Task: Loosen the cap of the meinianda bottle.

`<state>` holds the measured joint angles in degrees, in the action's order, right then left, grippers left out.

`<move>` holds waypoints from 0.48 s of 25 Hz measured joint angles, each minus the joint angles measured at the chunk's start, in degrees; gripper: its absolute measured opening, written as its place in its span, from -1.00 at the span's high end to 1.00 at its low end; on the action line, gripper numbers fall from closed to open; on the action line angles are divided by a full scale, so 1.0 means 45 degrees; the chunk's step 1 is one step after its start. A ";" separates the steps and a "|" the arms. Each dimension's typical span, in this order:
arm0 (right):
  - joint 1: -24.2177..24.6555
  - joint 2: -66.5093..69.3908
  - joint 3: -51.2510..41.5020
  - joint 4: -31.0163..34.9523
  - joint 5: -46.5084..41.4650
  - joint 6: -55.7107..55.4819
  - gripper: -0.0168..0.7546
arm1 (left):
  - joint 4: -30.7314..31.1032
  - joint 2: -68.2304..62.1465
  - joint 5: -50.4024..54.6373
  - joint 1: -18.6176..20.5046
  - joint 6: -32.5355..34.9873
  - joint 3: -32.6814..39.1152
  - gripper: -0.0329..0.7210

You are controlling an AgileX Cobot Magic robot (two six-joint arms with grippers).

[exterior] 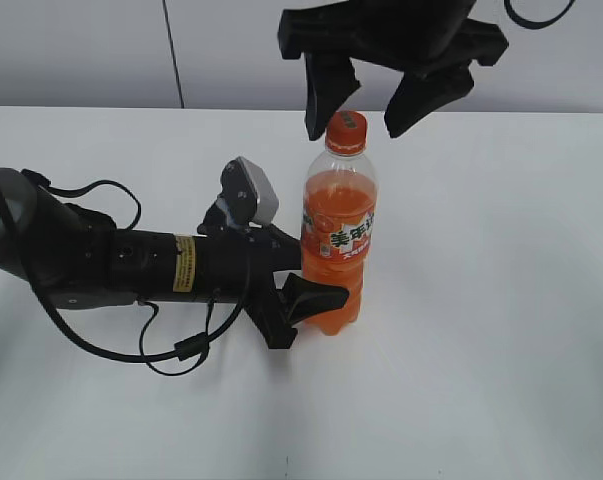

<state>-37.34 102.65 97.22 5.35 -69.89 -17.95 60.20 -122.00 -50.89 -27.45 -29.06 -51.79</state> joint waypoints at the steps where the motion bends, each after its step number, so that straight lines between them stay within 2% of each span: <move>1: 0.0000 0.0044 0.0000 0.0000 0.0000 0.0004 -0.49 | 0.0000 0.0000 0.0000 0.0000 0.0000 0.0000 -0.16; 4: 0.0000 0.0068 0.0000 0.0000 0.0000 0.0038 -0.37 | 0.0000 0.0000 0.0000 0.0000 0.0000 0.0000 -0.16; 10: 0.0000 0.0083 0.0000 0.0050 0.0017 0.0050 0.15 | 0.0000 0.0000 0.0000 0.0000 0.0000 0.0000 -0.16; 12: 0.0000 0.0083 0.0000 0.0066 0.0044 0.0053 0.24 | 0.0000 0.0000 0.0000 0.0000 0.0000 0.0000 -0.16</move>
<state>-37.34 103.02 97.22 5.65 -69.69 -17.72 60.20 -122.00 -50.89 -27.45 -29.06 -51.79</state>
